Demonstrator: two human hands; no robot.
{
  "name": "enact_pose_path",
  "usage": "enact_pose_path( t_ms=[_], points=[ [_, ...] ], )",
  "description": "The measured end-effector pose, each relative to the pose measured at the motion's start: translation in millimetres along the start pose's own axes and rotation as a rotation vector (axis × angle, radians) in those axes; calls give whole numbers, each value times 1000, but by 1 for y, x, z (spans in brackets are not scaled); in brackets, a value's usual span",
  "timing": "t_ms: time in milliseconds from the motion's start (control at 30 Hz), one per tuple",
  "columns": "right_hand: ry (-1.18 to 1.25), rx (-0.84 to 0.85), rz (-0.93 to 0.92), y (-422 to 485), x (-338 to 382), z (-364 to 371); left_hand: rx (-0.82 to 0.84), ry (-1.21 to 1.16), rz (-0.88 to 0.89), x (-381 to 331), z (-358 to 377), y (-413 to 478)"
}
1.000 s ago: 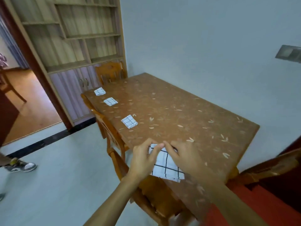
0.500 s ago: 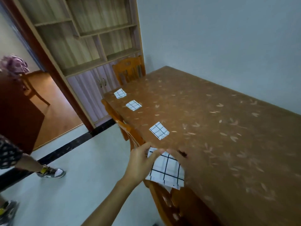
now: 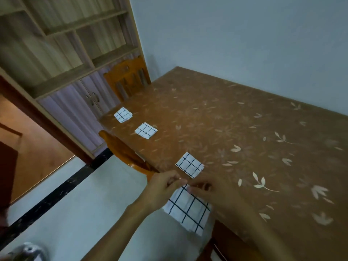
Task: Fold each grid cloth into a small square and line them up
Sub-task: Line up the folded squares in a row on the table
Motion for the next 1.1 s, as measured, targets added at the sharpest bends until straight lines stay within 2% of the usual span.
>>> enact_pose_path(
  t_ms=[100,200,367,467,567,700,933,1100],
  points=[
    [-82,51,29,29,-2,24,66,11,9,17,-12,25],
    [-56,12,96,58,-5,49,97,-60,-17,36,-34,51],
    [170,-293,259,96,5,91,106,-299,-335,80,-94,99],
    [346,-452,347,116,15,118,241,-422,-421,109,-122,121],
    [448,-506,451,134,18,143,372,-398,-388,131,-135,141],
    [451,-600,530,152,13,167,393,-373,-414,158,-140,170],
    [427,-525,684,178,-13,190,421,-232,-288,188,-123,231],
    [339,-758,686,221,-38,181,492,-93,-292,198,-97,271]
  ],
)
Point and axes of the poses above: each hand's wrist, its own y-axis towards the middle knuckle, its own z-axis out of the palm, x = y × z, the point moved 2 cm from there along y, towards the middle knuckle, and after that the axes turned 13 degrees about -x, right-handed, at the moved point
